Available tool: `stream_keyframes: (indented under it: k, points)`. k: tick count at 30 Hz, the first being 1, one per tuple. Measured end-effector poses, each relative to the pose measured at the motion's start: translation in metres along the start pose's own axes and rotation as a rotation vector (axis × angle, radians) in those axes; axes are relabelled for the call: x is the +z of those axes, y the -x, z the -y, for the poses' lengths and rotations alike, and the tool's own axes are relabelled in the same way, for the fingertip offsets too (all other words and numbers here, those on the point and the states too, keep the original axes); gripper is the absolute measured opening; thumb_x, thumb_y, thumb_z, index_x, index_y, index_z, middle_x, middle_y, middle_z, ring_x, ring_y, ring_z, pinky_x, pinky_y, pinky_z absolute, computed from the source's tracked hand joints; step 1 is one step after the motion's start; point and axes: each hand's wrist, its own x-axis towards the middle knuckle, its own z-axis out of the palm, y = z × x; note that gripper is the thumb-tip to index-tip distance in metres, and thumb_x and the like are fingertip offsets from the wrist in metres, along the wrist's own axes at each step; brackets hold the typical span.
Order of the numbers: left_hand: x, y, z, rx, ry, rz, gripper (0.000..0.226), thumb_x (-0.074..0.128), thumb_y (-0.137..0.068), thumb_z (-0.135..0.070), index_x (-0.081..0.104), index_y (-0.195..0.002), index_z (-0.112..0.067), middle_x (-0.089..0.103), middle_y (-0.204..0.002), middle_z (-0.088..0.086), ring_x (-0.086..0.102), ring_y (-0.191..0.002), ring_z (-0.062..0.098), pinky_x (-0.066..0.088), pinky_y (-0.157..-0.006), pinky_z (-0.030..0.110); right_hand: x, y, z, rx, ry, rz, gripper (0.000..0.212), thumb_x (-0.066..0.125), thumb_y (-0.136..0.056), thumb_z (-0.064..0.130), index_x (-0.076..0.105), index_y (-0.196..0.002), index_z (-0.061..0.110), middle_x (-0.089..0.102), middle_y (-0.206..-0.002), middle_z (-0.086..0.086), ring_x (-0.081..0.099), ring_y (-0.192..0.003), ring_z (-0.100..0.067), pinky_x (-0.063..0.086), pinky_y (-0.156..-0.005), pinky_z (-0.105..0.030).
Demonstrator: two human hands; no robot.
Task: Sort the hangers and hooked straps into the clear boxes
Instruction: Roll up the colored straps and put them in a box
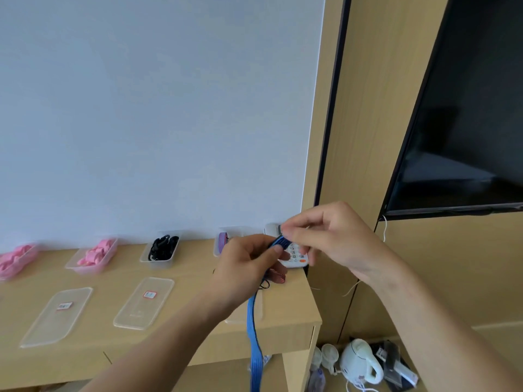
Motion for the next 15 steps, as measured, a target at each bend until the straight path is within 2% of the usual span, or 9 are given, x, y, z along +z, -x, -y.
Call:
stream_keyframes:
  k: [2, 3, 5, 7, 8, 10, 11, 13, 15]
  points:
    - [-0.003, -0.001, -0.001, -0.054, 0.12, -0.023, 0.02, 0.056, -0.105, -0.007, 0.076, -0.108, -0.004, 0.079, -0.098, 0.015, 0.076, -0.075, 0.026, 0.06, -0.065, 0.027, -0.001, 0.001, 0.0, 0.055, -0.145, 0.053, 0.038, 0.081, -0.079, 0.046, 0.081, -0.096, 0.012, 0.072, -0.083, -0.021, 0.065, -0.067, -0.028, 0.051, -0.072, -0.04]
    - [-0.005, -0.002, -0.002, -0.07, 0.158, -0.024, 0.021, 0.055, -0.105, -0.007, 0.076, -0.108, -0.004, 0.079, -0.1, 0.016, 0.077, -0.078, 0.029, 0.062, -0.067, 0.032, -0.001, 0.002, 0.0, 0.062, -0.177, 0.065, 0.043, 0.079, -0.077, 0.049, 0.081, -0.1, 0.013, 0.072, -0.088, -0.022, 0.064, -0.07, -0.029, 0.051, -0.076, -0.041]
    - [-0.006, -0.002, -0.003, -0.108, 0.199, -0.005, 0.024, 0.053, -0.106, -0.008, 0.076, -0.107, -0.002, 0.079, -0.101, 0.019, 0.077, -0.084, 0.039, 0.064, -0.075, 0.046, 0.002, 0.003, -0.002, 0.046, -0.191, 0.105, 0.045, 0.078, -0.078, 0.047, 0.079, -0.111, 0.017, 0.075, -0.092, -0.013, 0.065, -0.073, -0.024, 0.053, -0.079, -0.034]
    - [-0.008, -0.003, -0.005, -0.13, 0.269, 0.018, 0.027, 0.051, -0.106, -0.009, 0.075, -0.104, 0.004, 0.077, -0.101, 0.025, 0.073, -0.089, 0.051, 0.063, -0.081, 0.053, 0.008, 0.004, -0.003, 0.04, -0.172, 0.111, 0.051, 0.078, -0.079, 0.046, 0.073, -0.123, 0.021, 0.077, -0.102, 0.0, 0.068, -0.08, -0.021, 0.057, -0.082, -0.03]
    - [-0.008, -0.002, -0.006, -0.135, 0.316, 0.032, 0.028, 0.052, -0.106, -0.01, 0.075, -0.103, 0.005, 0.076, -0.1, 0.027, 0.072, -0.088, 0.051, 0.063, -0.08, 0.053, 0.014, 0.004, -0.005, 0.028, -0.14, 0.07, 0.05, 0.077, -0.081, 0.043, 0.07, -0.127, 0.022, 0.076, -0.108, 0.002, 0.07, -0.085, -0.025, 0.059, -0.082, -0.033]
    - [-0.009, -0.001, -0.005, -0.128, 0.373, 0.086, 0.026, 0.058, -0.101, -0.016, 0.077, -0.101, 0.003, 0.075, -0.097, 0.029, 0.074, -0.084, 0.04, 0.063, -0.075, 0.045, 0.027, 0.005, -0.009, -0.041, -0.006, -0.055, 0.044, 0.074, -0.088, 0.034, 0.066, -0.131, 0.024, 0.07, -0.116, 0.008, 0.067, -0.092, -0.037, 0.058, -0.084, -0.045]
    - [-0.009, -0.001, -0.004, -0.122, 0.407, 0.123, 0.026, 0.061, -0.097, -0.018, 0.078, -0.101, 0.001, 0.075, -0.096, 0.028, 0.075, -0.083, 0.034, 0.063, -0.074, 0.039, 0.033, 0.006, -0.013, -0.095, 0.1, -0.097, 0.044, 0.072, -0.092, 0.032, 0.064, -0.134, 0.024, 0.067, -0.118, 0.013, 0.065, -0.094, -0.036, 0.056, -0.085, -0.045]
    - [-0.009, 0.001, -0.003, -0.121, 0.512, 0.187, 0.024, 0.062, -0.094, -0.018, 0.08, -0.098, -0.002, 0.075, -0.097, 0.024, 0.075, -0.084, 0.028, 0.061, -0.074, 0.034, 0.037, 0.008, -0.02, -0.2, 0.293, -0.111, 0.055, 0.067, -0.094, 0.041, 0.053, -0.145, 0.023, 0.059, -0.128, 0.018, 0.061, -0.112, -0.016, 0.049, -0.091, -0.029]
    - [-0.01, 0.001, -0.003, -0.13, 0.61, 0.203, 0.025, 0.057, -0.098, -0.011, 0.081, -0.102, -0.003, 0.077, -0.104, 0.02, 0.076, -0.091, 0.027, 0.061, -0.075, 0.035, 0.036, 0.01, -0.023, -0.213, 0.294, 0.008, 0.081, 0.061, -0.088, 0.064, 0.039, -0.154, 0.021, 0.051, -0.14, 0.018, 0.052, -0.127, -0.009, 0.045, -0.099, -0.022]
